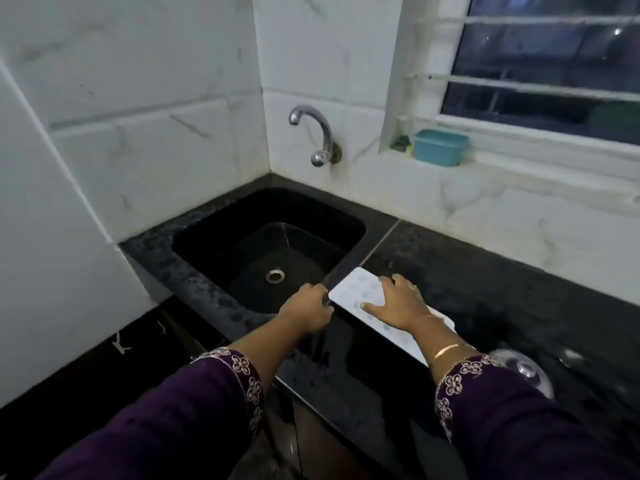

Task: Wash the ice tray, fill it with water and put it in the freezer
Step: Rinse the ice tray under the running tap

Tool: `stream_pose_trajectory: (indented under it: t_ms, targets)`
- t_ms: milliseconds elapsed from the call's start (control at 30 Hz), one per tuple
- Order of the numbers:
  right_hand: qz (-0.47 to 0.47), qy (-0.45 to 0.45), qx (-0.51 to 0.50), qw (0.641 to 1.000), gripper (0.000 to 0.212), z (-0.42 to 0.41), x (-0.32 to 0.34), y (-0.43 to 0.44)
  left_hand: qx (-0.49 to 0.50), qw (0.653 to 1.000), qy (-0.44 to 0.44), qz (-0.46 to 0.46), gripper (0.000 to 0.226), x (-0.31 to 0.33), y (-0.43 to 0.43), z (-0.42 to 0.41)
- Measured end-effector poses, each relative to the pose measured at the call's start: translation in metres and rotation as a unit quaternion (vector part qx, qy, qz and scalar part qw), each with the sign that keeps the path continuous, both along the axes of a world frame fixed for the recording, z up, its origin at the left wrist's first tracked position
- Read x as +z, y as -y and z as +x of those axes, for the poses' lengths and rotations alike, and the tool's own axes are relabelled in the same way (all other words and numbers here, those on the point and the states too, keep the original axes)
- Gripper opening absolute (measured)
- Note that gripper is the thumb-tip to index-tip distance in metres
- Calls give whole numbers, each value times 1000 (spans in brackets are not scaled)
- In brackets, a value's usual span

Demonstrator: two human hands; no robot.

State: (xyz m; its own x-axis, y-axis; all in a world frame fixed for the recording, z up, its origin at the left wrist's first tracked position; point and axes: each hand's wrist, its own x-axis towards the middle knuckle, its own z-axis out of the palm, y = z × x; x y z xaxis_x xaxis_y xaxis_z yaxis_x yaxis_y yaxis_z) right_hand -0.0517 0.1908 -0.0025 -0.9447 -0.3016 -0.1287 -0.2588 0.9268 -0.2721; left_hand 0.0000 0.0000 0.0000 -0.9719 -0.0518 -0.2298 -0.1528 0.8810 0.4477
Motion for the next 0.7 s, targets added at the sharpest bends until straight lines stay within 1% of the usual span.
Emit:
stream_pose_trajectory:
  t_ms: [67, 133, 300, 367, 500, 600, 667, 700]
  targets:
    - [29, 25, -26, 999, 85, 0, -5, -7, 0, 1000, 7, 5, 42, -6, -4, -6]
    - [37, 48, -55, 997, 94, 2, -10, -17, -2, 1000, 11, 11, 42, -14, -5, -15]
    - [67, 116, -82, 988, 113, 9, -19, -33, -14, 997, 5, 78, 25, -24, -16, -37]
    - [68, 126, -86, 986, 114, 10, -20, -35, -2, 993, 17, 113, 26, -25, -19, -46]
    - [65, 106, -93, 988, 114, 5, -24, -33, 75, 973, 59, 209, 47, -24, -20, -56]
    - [59, 99, -95, 989, 112, 3, -24, -28, 130, 951, 70, 270, 60, -20, -14, -61]
    - [52, 104, -90, 989, 114, 2, -23, -21, 147, 947, 72, 278, 55, -19, -4, -62]
    - [48, 106, -85, 990, 115, 2, -22, -17, 148, 948, 65, 275, 42, -19, 2, -62]
